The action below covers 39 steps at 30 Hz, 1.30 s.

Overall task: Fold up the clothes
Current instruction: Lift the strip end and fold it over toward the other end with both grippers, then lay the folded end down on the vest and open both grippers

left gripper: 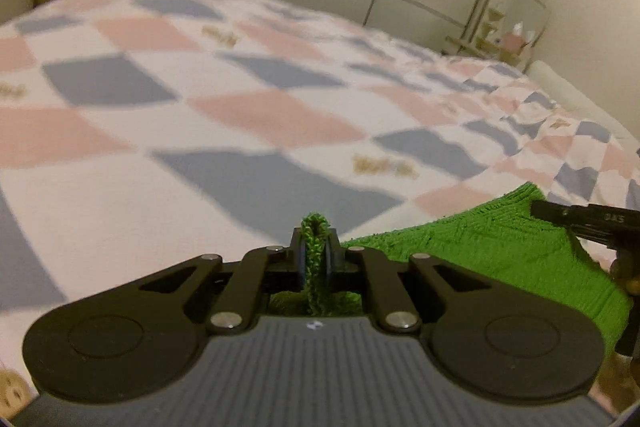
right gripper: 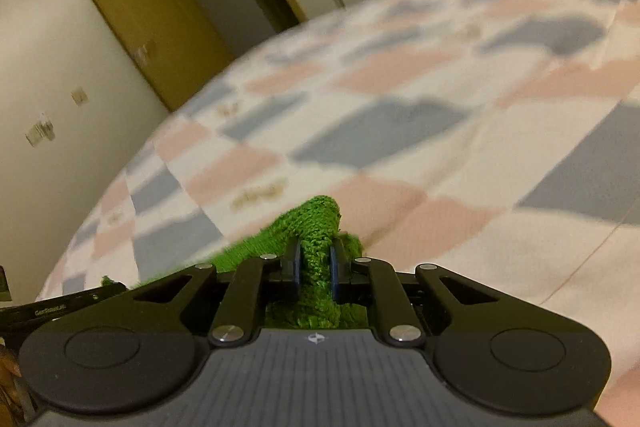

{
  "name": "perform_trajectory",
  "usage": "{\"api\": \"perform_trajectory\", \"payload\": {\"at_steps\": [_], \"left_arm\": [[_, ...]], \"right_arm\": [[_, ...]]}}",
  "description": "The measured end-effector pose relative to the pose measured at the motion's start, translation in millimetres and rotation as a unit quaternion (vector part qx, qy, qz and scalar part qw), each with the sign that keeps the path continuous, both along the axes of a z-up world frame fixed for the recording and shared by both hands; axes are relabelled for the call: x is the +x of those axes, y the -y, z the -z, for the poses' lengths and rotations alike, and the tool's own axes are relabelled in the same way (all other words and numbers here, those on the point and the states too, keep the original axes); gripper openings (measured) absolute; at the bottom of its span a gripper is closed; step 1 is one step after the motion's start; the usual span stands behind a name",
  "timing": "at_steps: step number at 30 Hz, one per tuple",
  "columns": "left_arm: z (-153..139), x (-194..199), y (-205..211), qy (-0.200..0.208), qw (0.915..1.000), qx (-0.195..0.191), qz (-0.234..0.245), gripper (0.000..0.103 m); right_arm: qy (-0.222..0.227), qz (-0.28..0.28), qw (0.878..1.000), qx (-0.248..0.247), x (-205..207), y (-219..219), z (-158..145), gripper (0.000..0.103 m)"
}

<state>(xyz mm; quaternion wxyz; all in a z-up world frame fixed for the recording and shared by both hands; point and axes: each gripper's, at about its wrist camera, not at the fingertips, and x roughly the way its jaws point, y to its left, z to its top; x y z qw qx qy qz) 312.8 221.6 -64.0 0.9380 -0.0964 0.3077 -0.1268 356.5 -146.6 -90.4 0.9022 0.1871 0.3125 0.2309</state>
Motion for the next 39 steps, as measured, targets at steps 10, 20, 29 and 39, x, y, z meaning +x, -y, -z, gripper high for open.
{"api": "perform_trajectory", "payload": {"at_steps": [10, 20, 29, 39], "left_arm": [[20.2, 14.1, 1.7, -0.055, 0.9973, 0.039, -0.029, 0.017], [-47.9, -100.3, -10.3, 0.032, 0.9963, 0.008, -0.079, 0.032], [-17.2, -140.3, 72.7, 0.041, 0.9958, 0.081, -0.009, 0.021], [-2.7, -133.0, 88.2, 0.017, 0.9909, 0.13, -0.032, 0.015]], "right_arm": [[-0.039, 0.022, 0.998, -0.052, 4.2, -6.7, 13.9, 0.015], [0.038, 0.066, 0.996, -0.046, -62.5, 29.5, -40.9, 0.066], [0.112, -0.026, 0.989, -0.089, -161.3, -9.4, -31.7, 0.029], [0.046, -0.018, 0.991, -0.124, -139.4, -15.5, 16.8, 0.021]]}}
